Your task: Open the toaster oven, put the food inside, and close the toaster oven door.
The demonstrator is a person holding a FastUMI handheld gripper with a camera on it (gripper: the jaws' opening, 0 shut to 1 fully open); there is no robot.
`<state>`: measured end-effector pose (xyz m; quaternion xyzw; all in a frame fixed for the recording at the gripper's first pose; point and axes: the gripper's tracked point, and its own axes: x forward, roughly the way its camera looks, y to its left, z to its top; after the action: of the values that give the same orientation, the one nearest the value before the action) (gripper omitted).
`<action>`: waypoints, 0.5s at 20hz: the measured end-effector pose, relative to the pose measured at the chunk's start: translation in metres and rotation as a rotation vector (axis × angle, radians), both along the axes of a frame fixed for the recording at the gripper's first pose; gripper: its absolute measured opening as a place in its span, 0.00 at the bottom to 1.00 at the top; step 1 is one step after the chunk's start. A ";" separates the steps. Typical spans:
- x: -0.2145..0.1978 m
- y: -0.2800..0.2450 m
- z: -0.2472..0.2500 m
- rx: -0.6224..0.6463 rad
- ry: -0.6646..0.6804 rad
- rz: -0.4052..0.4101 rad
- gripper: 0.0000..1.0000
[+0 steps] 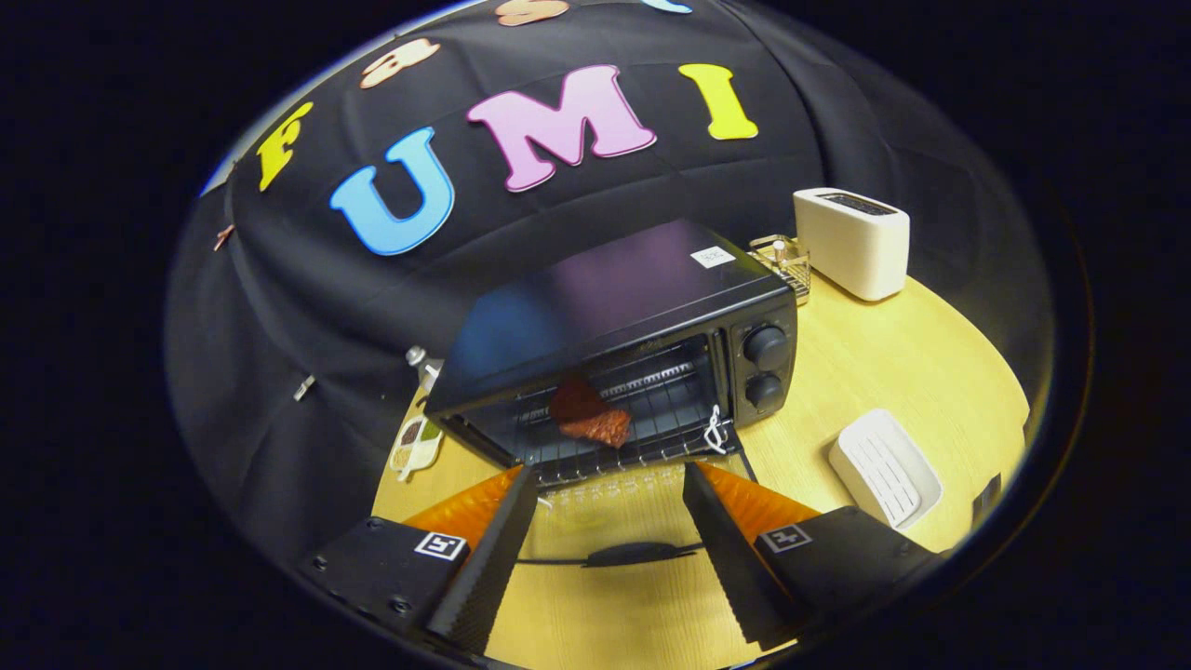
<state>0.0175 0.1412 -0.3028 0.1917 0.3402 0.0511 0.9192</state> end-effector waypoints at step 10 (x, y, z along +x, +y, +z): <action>-0.067 0.020 -0.078 -0.166 0.159 0.151 0.98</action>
<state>-0.0492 0.1609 -0.3804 0.0925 0.4285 0.0767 0.8955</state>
